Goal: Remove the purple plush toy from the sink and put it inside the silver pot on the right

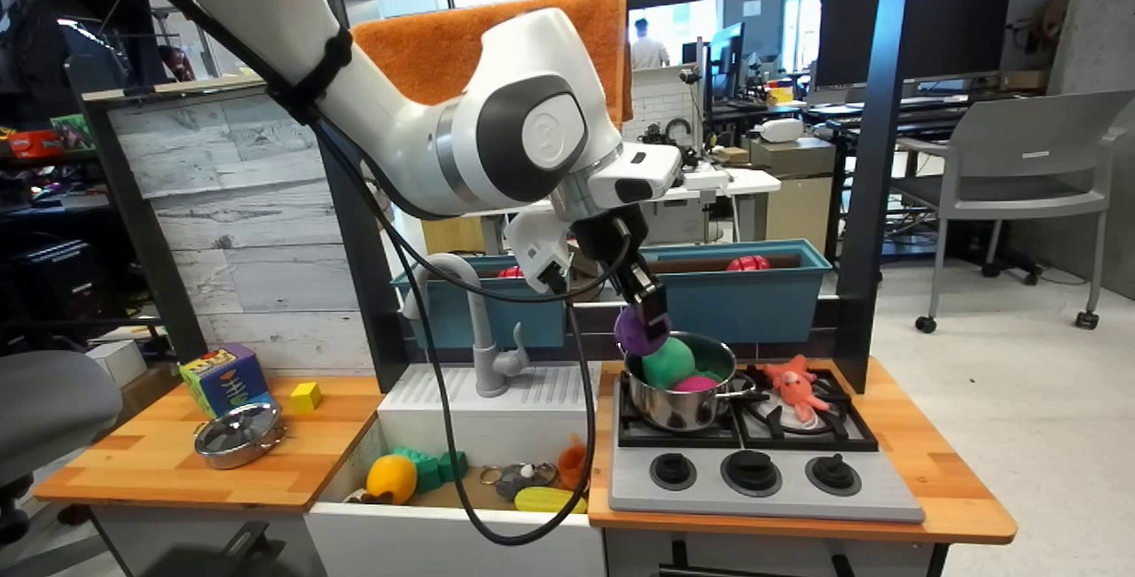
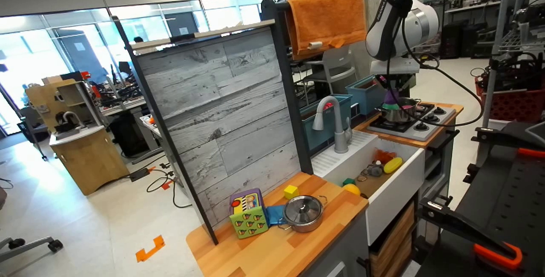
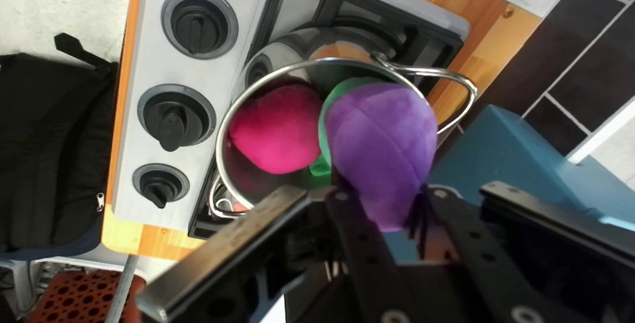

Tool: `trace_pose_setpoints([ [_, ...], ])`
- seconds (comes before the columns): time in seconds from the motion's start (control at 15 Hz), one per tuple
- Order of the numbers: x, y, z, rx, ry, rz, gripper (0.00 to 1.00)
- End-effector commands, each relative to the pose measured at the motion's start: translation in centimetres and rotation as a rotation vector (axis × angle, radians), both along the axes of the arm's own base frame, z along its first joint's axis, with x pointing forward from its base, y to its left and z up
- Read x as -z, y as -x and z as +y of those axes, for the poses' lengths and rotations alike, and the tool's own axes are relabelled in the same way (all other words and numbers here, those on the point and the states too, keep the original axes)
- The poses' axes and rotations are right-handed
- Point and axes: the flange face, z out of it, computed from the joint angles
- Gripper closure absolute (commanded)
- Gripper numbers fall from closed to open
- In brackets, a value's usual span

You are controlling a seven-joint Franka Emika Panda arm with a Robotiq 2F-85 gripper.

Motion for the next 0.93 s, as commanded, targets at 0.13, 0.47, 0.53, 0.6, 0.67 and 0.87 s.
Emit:
trace_pose_setpoints([
  [0.13,-0.9,0.3,-2.0,0.094,0.041,-0.006,0.94],
  [0.47,-0.3,0.9,-3.1,0.148,0.045,0.011,0.5],
  [0.53,0.0,0.9,-3.0,0.147,0.038,0.018,0.45],
  [0.6,0.2,0.9,-2.9,0.146,0.035,0.015,0.37],
  [0.67,0.3,0.9,-2.9,0.145,0.031,0.014,0.3],
  [0.87,0.7,0.9,-2.8,0.146,0.024,0.017,0.07],
])
